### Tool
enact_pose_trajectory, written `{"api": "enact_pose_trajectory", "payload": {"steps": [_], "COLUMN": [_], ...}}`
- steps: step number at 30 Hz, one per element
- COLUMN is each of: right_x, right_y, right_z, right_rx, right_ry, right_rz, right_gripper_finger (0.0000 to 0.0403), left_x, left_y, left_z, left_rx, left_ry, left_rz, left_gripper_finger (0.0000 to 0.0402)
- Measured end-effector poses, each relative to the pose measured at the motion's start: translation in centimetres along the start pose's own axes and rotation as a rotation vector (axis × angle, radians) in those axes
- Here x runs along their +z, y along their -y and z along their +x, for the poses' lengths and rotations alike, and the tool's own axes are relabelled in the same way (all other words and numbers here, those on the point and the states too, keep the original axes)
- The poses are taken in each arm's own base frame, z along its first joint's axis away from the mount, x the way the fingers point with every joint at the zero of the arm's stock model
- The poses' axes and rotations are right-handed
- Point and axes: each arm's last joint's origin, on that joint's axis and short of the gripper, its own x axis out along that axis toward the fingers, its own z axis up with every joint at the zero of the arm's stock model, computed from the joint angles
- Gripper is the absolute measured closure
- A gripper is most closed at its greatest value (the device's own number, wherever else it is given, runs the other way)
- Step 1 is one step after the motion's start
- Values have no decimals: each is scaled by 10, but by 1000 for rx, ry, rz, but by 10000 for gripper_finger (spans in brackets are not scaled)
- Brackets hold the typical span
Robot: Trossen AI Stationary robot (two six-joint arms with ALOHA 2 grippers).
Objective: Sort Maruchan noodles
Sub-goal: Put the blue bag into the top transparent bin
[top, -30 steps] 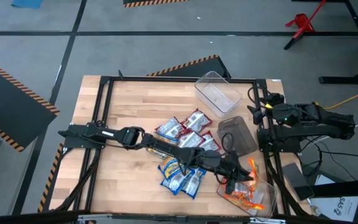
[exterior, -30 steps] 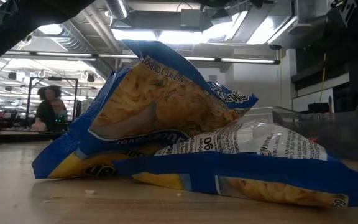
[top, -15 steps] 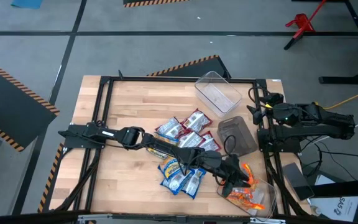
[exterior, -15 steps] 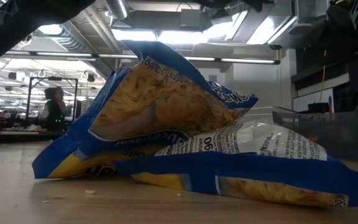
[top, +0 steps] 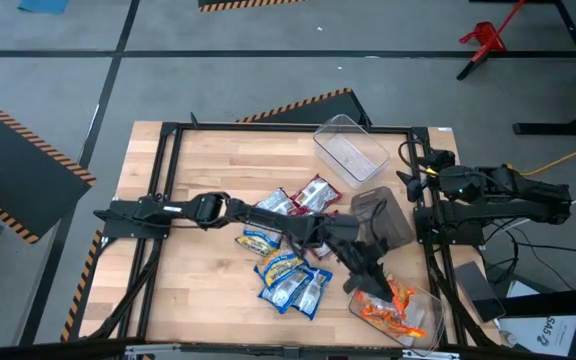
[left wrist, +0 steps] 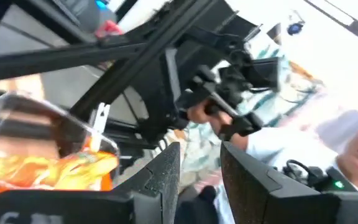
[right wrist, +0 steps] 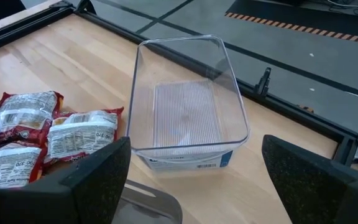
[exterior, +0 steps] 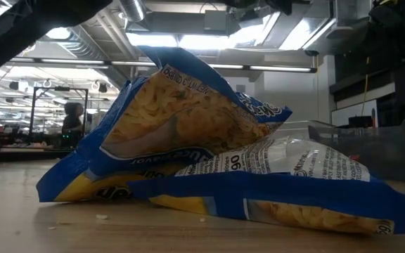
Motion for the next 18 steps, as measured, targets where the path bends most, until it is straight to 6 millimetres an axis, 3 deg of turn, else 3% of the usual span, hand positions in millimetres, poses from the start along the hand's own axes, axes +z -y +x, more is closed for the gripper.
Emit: {"api": "enact_pose_trajectory", "payload": {"steps": [3, 5, 9, 11, 18], "right_x": [0, 0, 0, 0, 0], "right_y": [0, 0, 0, 0, 0], "right_z": [0, 0, 0, 0, 0], "right_rx": [0, 0, 0, 0, 0], "right_ry": [0, 0, 0, 0, 0], "right_rz": [0, 0, 0, 0, 0], "right_gripper_finger": [52, 52, 52, 52, 52], "left_x": [4, -4, -39, -47, -59], "left_y": [12, 15, -11, -20, -35], "left_z": [1, 7, 11, 10, 13], "left_rx": [23, 117, 504, 611, 568], "left_ry": [33, 37, -62, -102, -146], "left_rz": [73, 133, 218, 271, 279], "left_gripper_finger": [294, 294, 294, 294, 294]}}
